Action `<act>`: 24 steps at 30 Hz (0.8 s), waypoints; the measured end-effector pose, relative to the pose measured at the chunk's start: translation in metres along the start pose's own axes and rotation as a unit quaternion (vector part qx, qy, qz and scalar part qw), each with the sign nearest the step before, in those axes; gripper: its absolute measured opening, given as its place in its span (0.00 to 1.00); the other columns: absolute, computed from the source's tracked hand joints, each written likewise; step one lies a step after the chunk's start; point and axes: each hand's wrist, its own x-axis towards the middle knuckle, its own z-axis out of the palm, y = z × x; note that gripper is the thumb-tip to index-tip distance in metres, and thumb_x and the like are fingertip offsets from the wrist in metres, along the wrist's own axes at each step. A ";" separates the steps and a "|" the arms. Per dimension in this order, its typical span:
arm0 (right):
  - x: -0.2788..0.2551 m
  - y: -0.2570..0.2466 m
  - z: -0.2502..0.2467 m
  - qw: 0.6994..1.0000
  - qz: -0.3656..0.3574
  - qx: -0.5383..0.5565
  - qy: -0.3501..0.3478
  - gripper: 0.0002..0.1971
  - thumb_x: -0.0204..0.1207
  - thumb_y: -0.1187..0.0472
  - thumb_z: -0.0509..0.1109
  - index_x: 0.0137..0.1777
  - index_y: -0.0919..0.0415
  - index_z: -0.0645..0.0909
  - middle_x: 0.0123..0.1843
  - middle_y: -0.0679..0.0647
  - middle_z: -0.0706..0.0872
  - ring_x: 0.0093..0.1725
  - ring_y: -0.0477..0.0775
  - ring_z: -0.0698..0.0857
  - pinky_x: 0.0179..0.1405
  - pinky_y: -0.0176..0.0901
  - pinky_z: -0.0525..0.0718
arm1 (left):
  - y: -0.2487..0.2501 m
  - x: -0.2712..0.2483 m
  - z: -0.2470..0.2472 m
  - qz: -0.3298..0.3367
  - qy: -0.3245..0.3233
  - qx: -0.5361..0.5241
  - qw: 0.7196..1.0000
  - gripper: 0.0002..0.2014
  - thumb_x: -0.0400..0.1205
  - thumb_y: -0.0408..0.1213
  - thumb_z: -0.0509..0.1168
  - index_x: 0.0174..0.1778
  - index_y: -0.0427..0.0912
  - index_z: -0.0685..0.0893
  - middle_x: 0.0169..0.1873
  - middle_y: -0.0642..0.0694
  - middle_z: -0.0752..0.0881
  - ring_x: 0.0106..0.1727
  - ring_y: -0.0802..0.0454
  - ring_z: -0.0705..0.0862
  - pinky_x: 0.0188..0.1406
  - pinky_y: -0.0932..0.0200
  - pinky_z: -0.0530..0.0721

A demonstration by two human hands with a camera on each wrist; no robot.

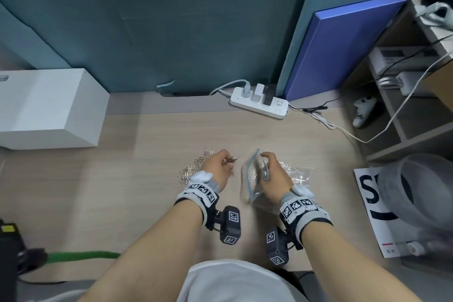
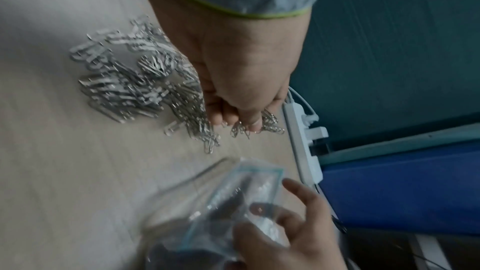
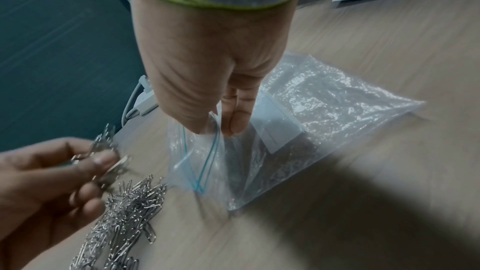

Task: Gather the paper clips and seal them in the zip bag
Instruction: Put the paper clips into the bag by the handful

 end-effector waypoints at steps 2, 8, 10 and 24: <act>0.001 0.000 0.000 1.000 0.003 -0.004 -0.004 0.32 0.78 0.69 0.57 0.72 0.32 0.61 0.45 0.48 0.83 0.38 0.57 0.85 0.40 0.54 0.86 | 0.011 0.003 0.014 0.007 -0.024 -0.025 0.999 0.06 0.83 0.42 0.71 0.44 0.54 0.80 0.36 0.51 0.88 0.35 0.47 0.86 0.31 0.58 0.78; 0.003 0.005 0.001 1.000 -0.011 0.018 -0.012 0.35 0.76 0.69 0.64 0.75 0.34 0.61 0.54 0.51 0.84 0.40 0.54 0.85 0.37 0.50 0.82 | 0.022 0.005 0.050 -0.008 -0.113 -0.046 0.992 0.07 0.82 0.40 0.72 0.43 0.56 0.80 0.32 0.48 0.89 0.33 0.46 0.90 0.38 0.45 0.93; 0.004 0.008 0.000 1.000 -0.013 0.016 -0.007 0.34 0.77 0.69 0.64 0.75 0.33 0.61 0.55 0.49 0.82 0.41 0.52 0.85 0.38 0.49 0.82 | 0.020 0.007 0.056 -0.020 -0.126 -0.049 0.991 0.09 0.82 0.39 0.72 0.43 0.59 0.82 0.33 0.49 0.90 0.34 0.47 0.92 0.39 0.43 0.93; 0.002 -0.006 -0.034 0.999 -0.051 -0.009 -0.002 0.31 0.72 0.67 0.69 0.68 0.35 0.71 0.63 0.45 0.76 0.53 0.52 0.83 0.53 0.48 0.82 | 0.044 0.008 0.033 -0.013 -0.116 0.095 0.989 0.07 0.81 0.48 0.71 0.54 0.62 0.87 0.55 0.47 0.72 0.45 0.47 0.84 0.48 0.59 0.81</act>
